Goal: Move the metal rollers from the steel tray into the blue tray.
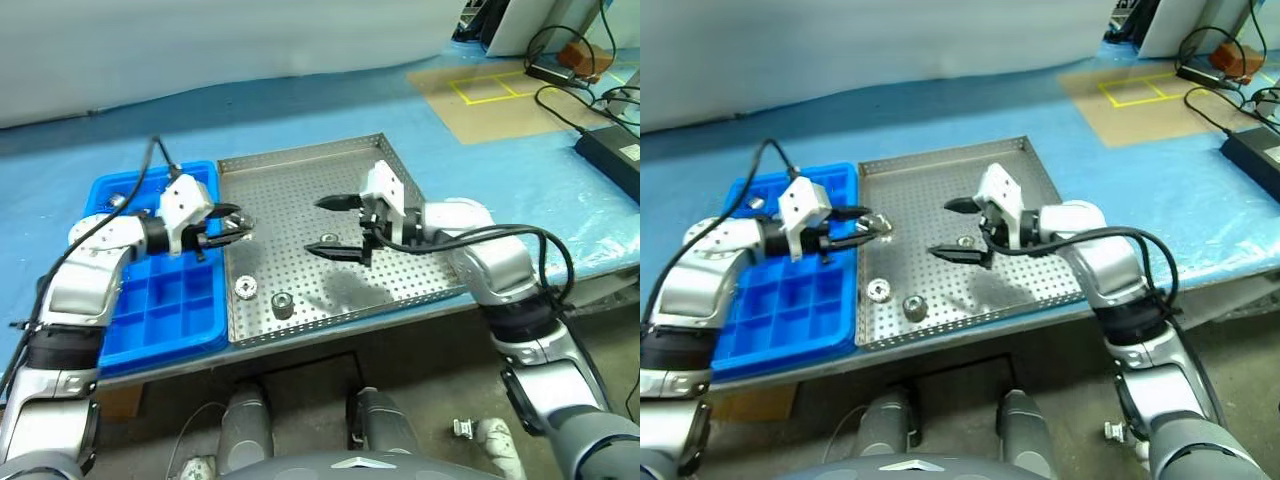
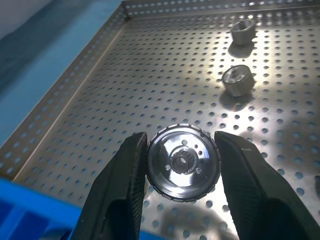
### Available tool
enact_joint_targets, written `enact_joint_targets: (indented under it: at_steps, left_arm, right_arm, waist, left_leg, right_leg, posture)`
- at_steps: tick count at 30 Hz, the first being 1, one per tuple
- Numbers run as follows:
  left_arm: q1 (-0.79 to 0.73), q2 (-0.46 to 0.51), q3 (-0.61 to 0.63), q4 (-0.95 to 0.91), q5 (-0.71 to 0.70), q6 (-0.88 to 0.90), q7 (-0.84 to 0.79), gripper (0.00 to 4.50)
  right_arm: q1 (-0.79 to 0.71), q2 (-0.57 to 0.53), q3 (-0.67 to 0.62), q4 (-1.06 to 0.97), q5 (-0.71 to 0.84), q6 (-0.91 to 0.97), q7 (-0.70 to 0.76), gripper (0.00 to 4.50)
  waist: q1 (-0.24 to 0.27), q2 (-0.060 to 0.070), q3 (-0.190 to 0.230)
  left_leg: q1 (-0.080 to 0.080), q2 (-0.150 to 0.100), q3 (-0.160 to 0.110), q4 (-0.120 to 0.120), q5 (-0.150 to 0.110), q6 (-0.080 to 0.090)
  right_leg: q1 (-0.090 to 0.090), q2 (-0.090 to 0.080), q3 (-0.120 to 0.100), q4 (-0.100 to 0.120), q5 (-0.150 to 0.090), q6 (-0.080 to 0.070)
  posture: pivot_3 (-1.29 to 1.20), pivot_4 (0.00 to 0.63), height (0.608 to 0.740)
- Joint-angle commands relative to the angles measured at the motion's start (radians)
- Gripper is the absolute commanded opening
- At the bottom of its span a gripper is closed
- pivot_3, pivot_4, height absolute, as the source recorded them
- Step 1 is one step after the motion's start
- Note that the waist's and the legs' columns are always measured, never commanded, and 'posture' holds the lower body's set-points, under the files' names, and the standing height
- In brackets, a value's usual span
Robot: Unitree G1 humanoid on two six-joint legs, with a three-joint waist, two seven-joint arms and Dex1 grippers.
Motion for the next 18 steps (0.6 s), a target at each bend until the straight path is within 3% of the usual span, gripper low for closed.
enact_joint_targets:
  at_steps: [1,4,9,14,18]
  left_arm:
    - [0.078,0.018,0.143,-0.095,-0.025,0.069,0.122,2.11]
    - [0.184,-0.004,0.275,-0.161,-0.048,0.152,0.233,2.11]
    - [0.365,-0.041,0.382,-0.261,-0.054,0.219,0.336,2.11]
    - [0.527,-0.096,0.418,-0.345,-0.074,0.248,0.384,2.11]
    - [0.555,-0.157,0.433,-0.340,-0.091,0.249,0.455,2.11]
  right_arm:
    - [-0.073,0.069,0.020,0.100,-0.033,-0.115,0.011,4.50]
    - [-0.137,0.154,0.048,0.214,-0.076,-0.231,0.020,4.50]
    - [-0.200,0.243,0.082,0.362,-0.112,-0.343,0.087,4.50]
    - [-0.230,0.278,0.087,0.431,-0.128,-0.395,0.145,4.50]
    - [-0.238,0.284,0.090,0.462,-0.143,-0.416,0.172,4.50]
  waist:
    - [0.010,0.000,0.000]
    - [0.024,0.000,0.000]
    - [0.060,-0.001,0.000]
    - [0.095,-0.003,0.001]
    - [0.118,-0.003,0.001]
  left_leg:
    - [-0.001,0.000,0.000,0.000,0.000,0.000]
    - [-0.004,0.001,-0.002,0.000,0.000,0.000]
    - [-0.008,0.003,-0.005,0.000,0.000,-0.001]
    - [-0.009,0.006,-0.006,0.000,0.000,-0.001]
    - [-0.009,0.007,-0.007,0.000,0.000,-0.001]
  right_leg:
    - [0.000,0.000,-0.001,0.000,0.000,0.000]
    - [-0.001,0.000,-0.004,-0.001,-0.001,-0.001]
    - [-0.002,0.000,-0.010,-0.001,-0.002,-0.003]
    - [-0.002,0.000,-0.012,-0.002,-0.002,-0.003]
    - [-0.002,0.000,-0.012,-0.001,-0.002,-0.003]
  posture:
    - [0.13,0.150,0.740]
    - [0.20,0.150,0.740]
    - [0.27,0.150,0.740]
    - [0.33,0.150,0.740]
    - [0.36,0.150,0.740]
